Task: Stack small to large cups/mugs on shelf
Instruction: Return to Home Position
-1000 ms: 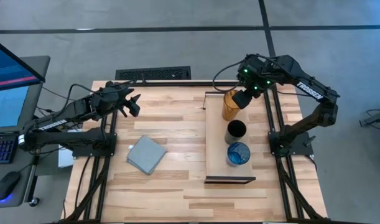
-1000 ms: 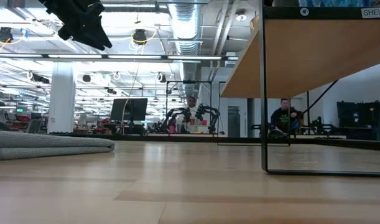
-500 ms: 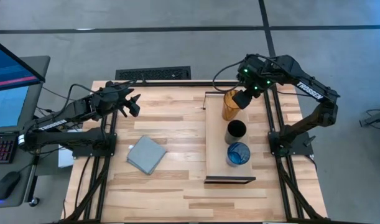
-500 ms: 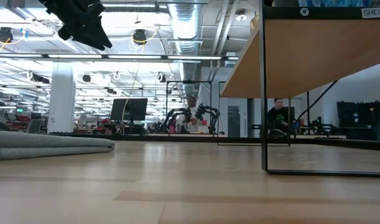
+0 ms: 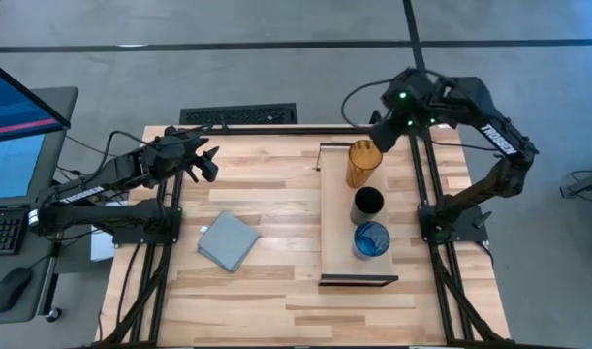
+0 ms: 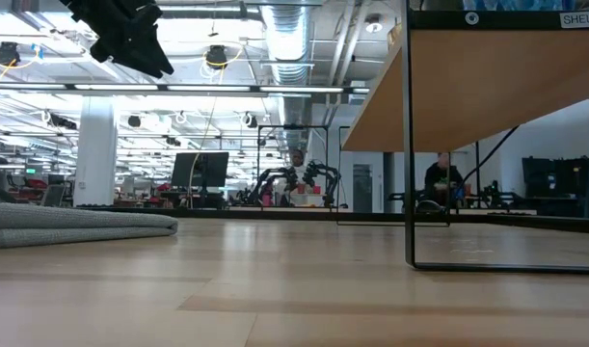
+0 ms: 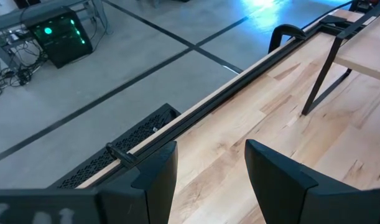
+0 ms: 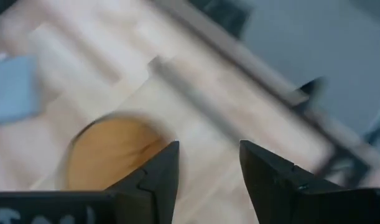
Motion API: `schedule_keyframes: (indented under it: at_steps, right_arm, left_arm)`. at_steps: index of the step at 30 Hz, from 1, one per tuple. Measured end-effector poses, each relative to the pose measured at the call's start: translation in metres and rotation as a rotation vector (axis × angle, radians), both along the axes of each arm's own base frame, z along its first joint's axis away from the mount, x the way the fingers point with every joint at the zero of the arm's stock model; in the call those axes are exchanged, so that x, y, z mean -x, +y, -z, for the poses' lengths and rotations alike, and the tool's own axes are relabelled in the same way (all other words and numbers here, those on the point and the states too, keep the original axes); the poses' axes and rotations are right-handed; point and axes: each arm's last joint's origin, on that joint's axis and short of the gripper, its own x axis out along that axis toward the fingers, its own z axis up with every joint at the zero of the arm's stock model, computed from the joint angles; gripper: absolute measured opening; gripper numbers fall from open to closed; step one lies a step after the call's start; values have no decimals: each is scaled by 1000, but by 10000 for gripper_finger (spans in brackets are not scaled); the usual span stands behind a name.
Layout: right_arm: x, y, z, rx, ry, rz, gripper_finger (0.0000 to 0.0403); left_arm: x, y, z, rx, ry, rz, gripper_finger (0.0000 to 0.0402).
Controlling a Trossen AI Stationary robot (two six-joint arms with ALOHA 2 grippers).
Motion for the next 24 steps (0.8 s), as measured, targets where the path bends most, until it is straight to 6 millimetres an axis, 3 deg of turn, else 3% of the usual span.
schedule_keyframes:
  at_steps: [7, 14, 20, 24]
  right_arm:
    - [14, -4, -32, 350, 2, 115, 189]
    - [39, 7, -67, 659, -171, -7, 181]
    - [72, 21, -78, 788, -266, 22, 182]
    - [98, 33, -72, 860, -345, 33, 185]
  left_arm:
    - [-2, 1, -3, -22, -31, 5, 181]
    - [-6, 2, -13, -49, -139, 11, 181]
    - [-9, 3, -23, -89, -248, 18, 181]
    - [-10, 3, -32, -135, -327, 23, 181]
